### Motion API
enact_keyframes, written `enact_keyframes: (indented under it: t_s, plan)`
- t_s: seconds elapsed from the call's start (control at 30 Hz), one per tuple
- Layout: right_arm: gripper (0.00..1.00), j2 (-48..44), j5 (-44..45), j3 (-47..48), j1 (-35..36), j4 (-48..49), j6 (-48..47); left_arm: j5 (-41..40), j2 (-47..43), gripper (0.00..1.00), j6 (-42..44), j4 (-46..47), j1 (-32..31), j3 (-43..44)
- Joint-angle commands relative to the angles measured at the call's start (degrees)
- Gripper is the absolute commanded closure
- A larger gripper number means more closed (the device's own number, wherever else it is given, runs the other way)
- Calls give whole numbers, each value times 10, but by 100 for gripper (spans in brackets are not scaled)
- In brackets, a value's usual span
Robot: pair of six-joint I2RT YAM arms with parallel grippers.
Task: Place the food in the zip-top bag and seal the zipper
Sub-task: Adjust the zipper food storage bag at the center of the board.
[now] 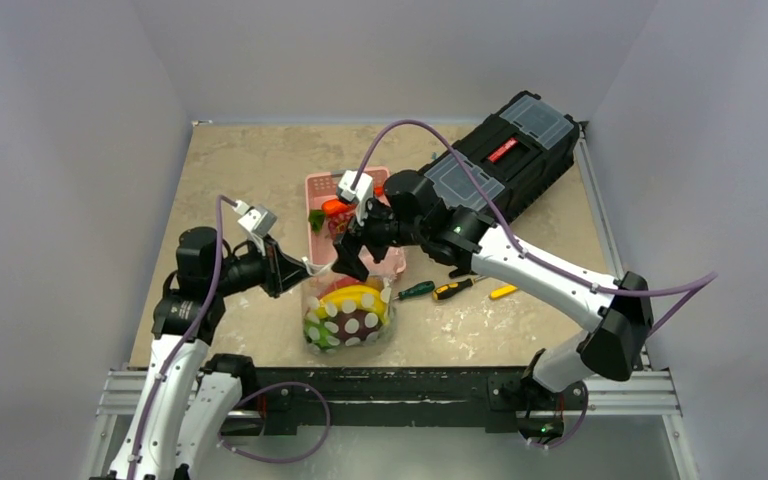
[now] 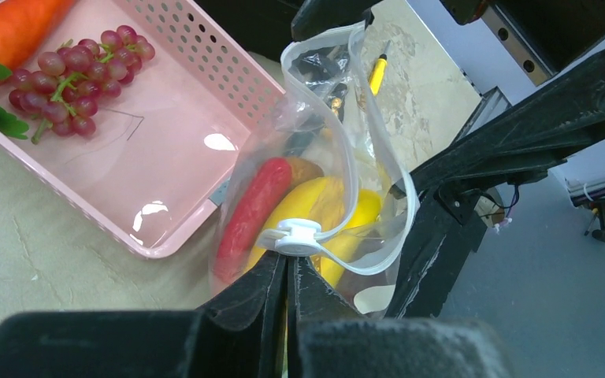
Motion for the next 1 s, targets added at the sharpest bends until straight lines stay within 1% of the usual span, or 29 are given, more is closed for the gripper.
enact_keyframes:
  t_s: [0.0, 0.1, 0.3, 0.4, 0.47, 0.57, 0.67, 0.83, 0.97]
  plan:
    - [4, 17, -3, 39, 4, 7, 8, 16, -8, 100, -1, 16, -4, 12]
    - [4, 22, 3, 46, 5, 4, -6, 22, -9, 100, -1, 19, -5, 12]
    - [5, 37, -79, 59, 5, -1, -35, 41, -16, 100, -2, 32, -5, 10]
    - [4, 37, -117, 69, 4, -10, -40, 44, -19, 100, -3, 33, -5, 8]
    - [1, 11, -88, 53, 4, -5, -34, 43, -22, 100, -3, 32, -5, 7]
    - [1, -28, -33, 17, 3, -10, -27, 27, -23, 100, 0, 26, -6, 9]
    - [1, -52, -6, -1, 4, -32, -30, 5, -19, 100, 5, 14, -6, 14]
    - [1, -74, -36, 8, 19, -24, -26, 1, -18, 100, 6, 11, -6, 14]
    - [1, -33, -33, 56, 41, -28, -22, 1, -19, 100, 5, 11, -6, 13]
